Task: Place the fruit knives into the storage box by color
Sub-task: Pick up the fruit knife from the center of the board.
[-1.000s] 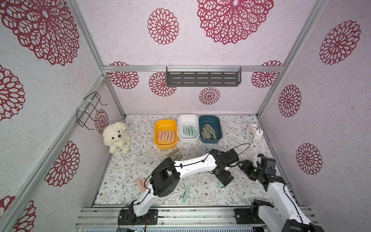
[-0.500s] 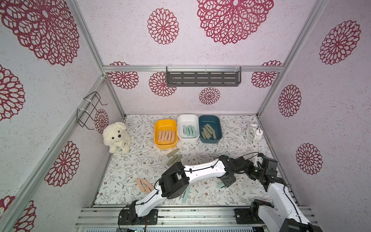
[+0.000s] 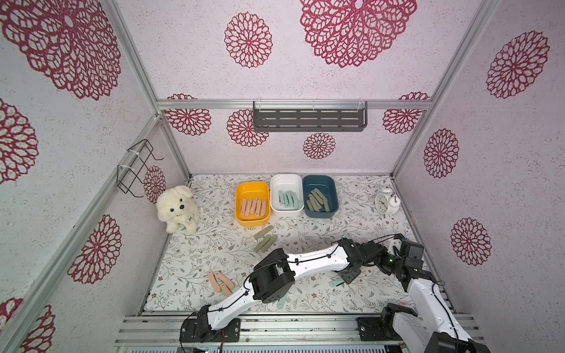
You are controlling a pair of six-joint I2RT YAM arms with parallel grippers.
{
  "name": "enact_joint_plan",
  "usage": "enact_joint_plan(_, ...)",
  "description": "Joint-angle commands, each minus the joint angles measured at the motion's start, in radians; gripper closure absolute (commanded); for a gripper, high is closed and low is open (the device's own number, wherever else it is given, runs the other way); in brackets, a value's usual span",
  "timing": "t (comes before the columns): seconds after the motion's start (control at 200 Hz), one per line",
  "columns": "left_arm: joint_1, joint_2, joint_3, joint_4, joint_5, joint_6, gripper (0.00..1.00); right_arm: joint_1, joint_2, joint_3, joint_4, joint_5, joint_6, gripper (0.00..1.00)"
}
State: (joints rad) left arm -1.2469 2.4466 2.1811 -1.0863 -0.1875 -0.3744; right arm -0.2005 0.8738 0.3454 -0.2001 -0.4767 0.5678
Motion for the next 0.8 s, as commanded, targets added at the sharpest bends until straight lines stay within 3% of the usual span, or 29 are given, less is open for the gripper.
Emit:
enact_joint_plan(0.0, -0.062, 0.004, 0.016, 0.046, 0.057, 0.034, 0.33, 0.008, -0.013, -0.003, 0.03, -0.059, -0.017, 0.39)
enact_joint_plan(0.795, -0.094, 0.062, 0.022, 0.04, 0.249, 0.155, 0.4, -0.02, -0.008, 0.03, -0.003, -0.053, -0.029, 0.39)
